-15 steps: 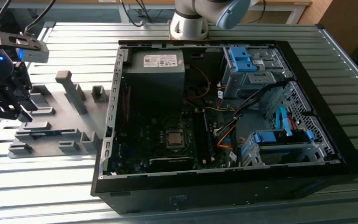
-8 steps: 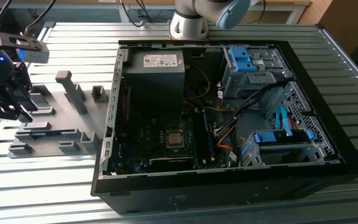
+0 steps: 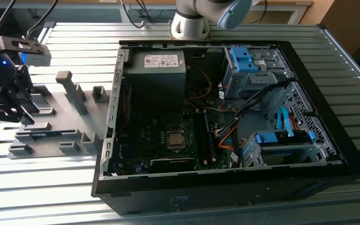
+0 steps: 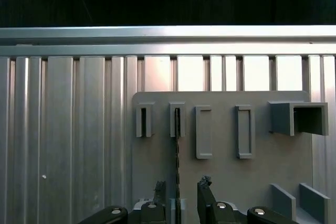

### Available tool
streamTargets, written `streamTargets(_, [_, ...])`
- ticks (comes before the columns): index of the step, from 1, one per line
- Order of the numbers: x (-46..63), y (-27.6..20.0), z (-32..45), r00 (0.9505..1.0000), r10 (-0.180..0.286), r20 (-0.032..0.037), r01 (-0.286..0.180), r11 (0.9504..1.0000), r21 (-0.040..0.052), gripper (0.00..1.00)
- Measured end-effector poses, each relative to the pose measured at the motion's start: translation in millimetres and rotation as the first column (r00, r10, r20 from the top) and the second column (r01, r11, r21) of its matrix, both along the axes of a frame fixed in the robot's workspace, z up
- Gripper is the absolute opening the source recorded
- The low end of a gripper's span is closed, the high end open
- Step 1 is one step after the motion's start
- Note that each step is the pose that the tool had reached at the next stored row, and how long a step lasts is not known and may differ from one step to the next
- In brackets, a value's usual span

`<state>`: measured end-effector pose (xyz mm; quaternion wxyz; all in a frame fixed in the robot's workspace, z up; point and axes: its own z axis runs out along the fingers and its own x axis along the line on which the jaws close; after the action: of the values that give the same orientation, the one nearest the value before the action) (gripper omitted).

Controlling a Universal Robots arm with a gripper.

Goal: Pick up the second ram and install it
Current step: 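Pick up the second ram and move it above second insertion slot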

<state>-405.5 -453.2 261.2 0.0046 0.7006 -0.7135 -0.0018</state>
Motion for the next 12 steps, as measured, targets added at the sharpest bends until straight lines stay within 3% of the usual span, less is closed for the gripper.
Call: streamTargets(12, [0.0,-0.2,-12.3,1.0000,0.000,0.0000,0.000,1.0000,0.0000,0.37])
